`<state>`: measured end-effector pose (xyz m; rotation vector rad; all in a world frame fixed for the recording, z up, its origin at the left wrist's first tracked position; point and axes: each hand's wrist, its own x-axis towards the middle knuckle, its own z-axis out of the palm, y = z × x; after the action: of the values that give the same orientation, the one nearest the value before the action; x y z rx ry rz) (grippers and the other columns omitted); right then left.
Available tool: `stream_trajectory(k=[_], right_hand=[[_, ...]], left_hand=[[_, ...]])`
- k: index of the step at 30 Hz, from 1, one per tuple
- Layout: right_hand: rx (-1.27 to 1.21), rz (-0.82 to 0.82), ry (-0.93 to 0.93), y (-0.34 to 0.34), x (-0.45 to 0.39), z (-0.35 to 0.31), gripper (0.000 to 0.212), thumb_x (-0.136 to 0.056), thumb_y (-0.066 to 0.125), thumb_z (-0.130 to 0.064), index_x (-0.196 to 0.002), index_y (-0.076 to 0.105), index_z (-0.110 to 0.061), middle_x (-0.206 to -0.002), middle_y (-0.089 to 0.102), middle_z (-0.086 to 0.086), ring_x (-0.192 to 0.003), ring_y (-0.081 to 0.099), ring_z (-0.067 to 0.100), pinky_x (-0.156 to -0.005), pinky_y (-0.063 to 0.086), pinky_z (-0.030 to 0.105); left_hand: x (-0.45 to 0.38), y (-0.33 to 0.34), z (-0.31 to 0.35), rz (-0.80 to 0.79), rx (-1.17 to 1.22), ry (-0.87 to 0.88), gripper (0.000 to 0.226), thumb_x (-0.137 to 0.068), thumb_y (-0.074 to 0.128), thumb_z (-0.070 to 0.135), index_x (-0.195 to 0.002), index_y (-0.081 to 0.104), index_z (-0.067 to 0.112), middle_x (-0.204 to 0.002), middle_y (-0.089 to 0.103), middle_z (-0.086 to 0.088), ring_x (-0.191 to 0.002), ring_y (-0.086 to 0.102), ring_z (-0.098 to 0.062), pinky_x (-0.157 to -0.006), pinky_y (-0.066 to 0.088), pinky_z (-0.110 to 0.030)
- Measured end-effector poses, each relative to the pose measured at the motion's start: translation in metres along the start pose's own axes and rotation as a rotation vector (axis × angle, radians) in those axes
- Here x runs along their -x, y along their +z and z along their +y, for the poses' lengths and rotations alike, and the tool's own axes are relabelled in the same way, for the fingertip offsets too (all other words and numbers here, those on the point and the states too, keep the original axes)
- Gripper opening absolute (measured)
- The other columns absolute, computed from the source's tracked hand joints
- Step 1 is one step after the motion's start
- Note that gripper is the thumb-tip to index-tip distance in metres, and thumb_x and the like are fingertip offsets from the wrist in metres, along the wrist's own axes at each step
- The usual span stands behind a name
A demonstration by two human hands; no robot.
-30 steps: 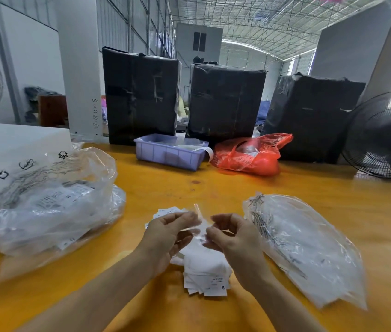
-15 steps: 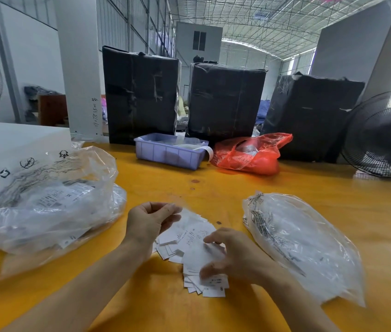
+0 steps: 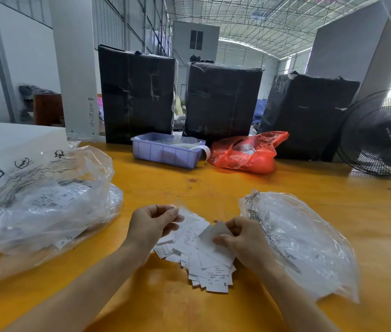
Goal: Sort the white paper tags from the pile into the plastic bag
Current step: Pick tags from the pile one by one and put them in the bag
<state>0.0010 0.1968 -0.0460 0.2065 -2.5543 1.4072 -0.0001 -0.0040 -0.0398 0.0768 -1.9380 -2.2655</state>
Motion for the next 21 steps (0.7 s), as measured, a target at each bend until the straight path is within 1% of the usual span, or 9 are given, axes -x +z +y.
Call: stream_trajectory(k=[2, 4, 6, 9, 11, 12, 14, 16, 21], right_hand=[[-0.015, 0.033, -0.013, 0.002, -0.001, 0.004, 0.040, -0.078, 0.074, -0.008, -0.051, 0.048, -0.021, -0.045, 0.046, -0.014, -0.044, 0.040, 0.001, -0.050, 0.033, 0.026], [-0.039, 0.017, -0.013, 0.002, -0.001, 0.005, 0.034, -0.085, 0.069, -0.011, -0.054, 0.057, -0.021, -0.049, 0.052, -0.014, -0.048, 0.044, 0.006, -0.052, 0.037, 0.032], [-0.044, -0.056, 0.034, 0.004, -0.001, 0.003, 0.015, -0.092, 0.061, -0.019, -0.086, 0.075, -0.017, -0.076, 0.071, 0.000, -0.065, 0.058, 0.015, -0.062, 0.048, 0.035], [-0.099, -0.131, 0.075, 0.005, -0.003, 0.004, 0.026, -0.096, 0.053, -0.025, -0.104, 0.072, -0.009, -0.107, 0.069, 0.014, -0.090, 0.060, 0.020, -0.086, 0.052, 0.044], [-0.155, -0.143, 0.041, 0.005, -0.003, 0.000, 0.025, -0.095, 0.052, -0.024, -0.108, 0.070, -0.013, -0.132, 0.056, 0.002, -0.121, 0.049, 0.015, -0.100, 0.045, 0.036], [-0.189, -0.141, 0.004, 0.004, -0.002, -0.002, 0.022, -0.094, 0.054, -0.023, -0.108, 0.071, -0.021, -0.135, 0.051, -0.003, -0.127, 0.043, 0.012, -0.100, 0.042, 0.028], [-0.272, -0.122, -0.065, 0.004, 0.000, -0.007, 0.023, -0.089, 0.061, -0.019, -0.093, 0.073, -0.039, -0.134, 0.048, -0.007, -0.127, 0.040, 0.007, -0.096, 0.043, 0.024], [-0.331, -0.069, -0.114, 0.003, 0.003, -0.011, 0.035, -0.081, 0.070, -0.009, -0.077, 0.075, -0.044, -0.133, 0.048, -0.008, -0.124, 0.043, 0.006, -0.098, 0.044, 0.030], [-0.496, -0.074, -0.189, 0.001, 0.005, -0.017, 0.034, -0.069, 0.072, 0.009, -0.068, 0.077, -0.024, -0.124, 0.060, -0.003, -0.111, 0.059, 0.010, -0.086, 0.054, 0.031]], left_hand=[[0.001, 0.001, -0.001, -0.018, -0.021, 0.015, 0.009, -0.086, 0.066, 0.007, -0.090, 0.064, 0.000, -0.072, 0.074, -0.006, -0.054, 0.064, -0.009, -0.050, 0.049, -0.016], [0.002, 0.002, -0.001, -0.031, -0.034, 0.028, 0.009, -0.085, 0.067, 0.007, -0.089, 0.064, -0.001, -0.072, 0.073, -0.007, -0.053, 0.064, -0.010, -0.049, 0.049, -0.016], [0.001, 0.002, -0.001, -0.040, -0.043, 0.033, 0.009, -0.085, 0.067, 0.006, -0.088, 0.065, -0.002, -0.071, 0.073, -0.008, -0.053, 0.064, -0.010, -0.049, 0.048, -0.016], [0.001, 0.001, -0.002, -0.045, -0.062, 0.031, 0.010, -0.085, 0.067, 0.008, -0.087, 0.066, -0.001, -0.072, 0.073, -0.008, -0.053, 0.063, -0.010, -0.049, 0.048, -0.016], [0.001, 0.001, -0.002, -0.046, -0.085, 0.026, 0.011, -0.087, 0.066, 0.011, -0.088, 0.067, 0.000, -0.075, 0.074, -0.008, -0.054, 0.064, -0.010, -0.050, 0.049, -0.017], [0.001, 0.001, -0.003, -0.046, -0.099, 0.022, 0.012, -0.088, 0.065, 0.012, -0.088, 0.068, 0.001, -0.076, 0.074, -0.008, -0.055, 0.064, -0.010, -0.051, 0.049, -0.018], [0.001, 0.001, -0.003, -0.044, -0.122, 0.015, 0.014, -0.088, 0.064, 0.015, -0.086, 0.069, 0.002, -0.077, 0.074, -0.007, -0.056, 0.065, -0.010, -0.053, 0.050, -0.019], [0.001, 0.003, -0.003, -0.044, -0.135, 0.011, 0.015, -0.089, 0.064, 0.016, -0.085, 0.069, 0.002, -0.078, 0.075, -0.006, -0.056, 0.065, -0.010, -0.053, 0.050, -0.019], [0.004, 0.006, -0.001, -0.082, -0.150, -0.013, 0.016, -0.087, 0.065, 0.014, -0.085, 0.070, -0.001, -0.078, 0.075, -0.007, -0.057, 0.066, -0.011, -0.052, 0.049, -0.018]])
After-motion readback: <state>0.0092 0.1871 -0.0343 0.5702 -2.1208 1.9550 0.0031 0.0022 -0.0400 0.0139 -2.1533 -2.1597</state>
